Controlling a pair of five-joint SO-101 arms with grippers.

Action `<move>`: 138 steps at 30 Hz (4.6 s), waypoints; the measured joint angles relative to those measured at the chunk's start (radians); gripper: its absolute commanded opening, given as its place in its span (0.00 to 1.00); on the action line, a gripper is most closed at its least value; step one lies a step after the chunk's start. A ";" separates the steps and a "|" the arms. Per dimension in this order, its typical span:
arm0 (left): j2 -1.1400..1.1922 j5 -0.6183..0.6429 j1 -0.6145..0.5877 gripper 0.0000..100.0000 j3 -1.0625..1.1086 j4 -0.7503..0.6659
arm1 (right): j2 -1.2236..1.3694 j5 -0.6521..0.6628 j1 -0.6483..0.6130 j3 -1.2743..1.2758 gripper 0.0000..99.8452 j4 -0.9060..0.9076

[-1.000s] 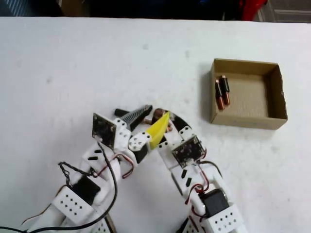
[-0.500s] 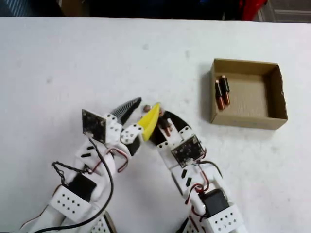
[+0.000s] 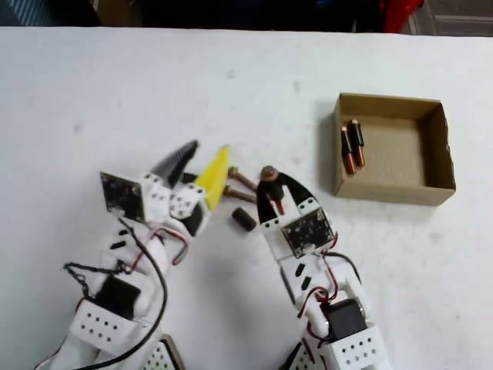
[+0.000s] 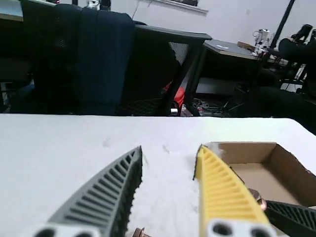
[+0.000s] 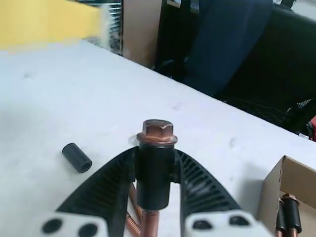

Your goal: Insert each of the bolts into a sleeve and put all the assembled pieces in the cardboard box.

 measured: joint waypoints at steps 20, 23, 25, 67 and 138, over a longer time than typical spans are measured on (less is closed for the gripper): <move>-0.405 -0.121 -0.087 0.02 0.000 0.618 | 0.000 0.000 0.281 -0.051 0.02 0.140; -0.405 -0.120 -0.158 0.02 0.000 0.666 | 0.000 0.000 0.295 -0.103 0.02 0.206; -0.405 -0.120 -0.187 0.02 0.005 0.700 | 0.000 0.000 0.296 -0.141 0.02 0.229; -0.405 -0.272 -0.288 0.02 0.215 0.738 | 1.864 0.098 0.603 -1.293 0.02 0.061; -0.405 -0.281 -0.288 0.02 0.215 0.738 | 1.597 0.098 0.098 -1.906 0.11 1.106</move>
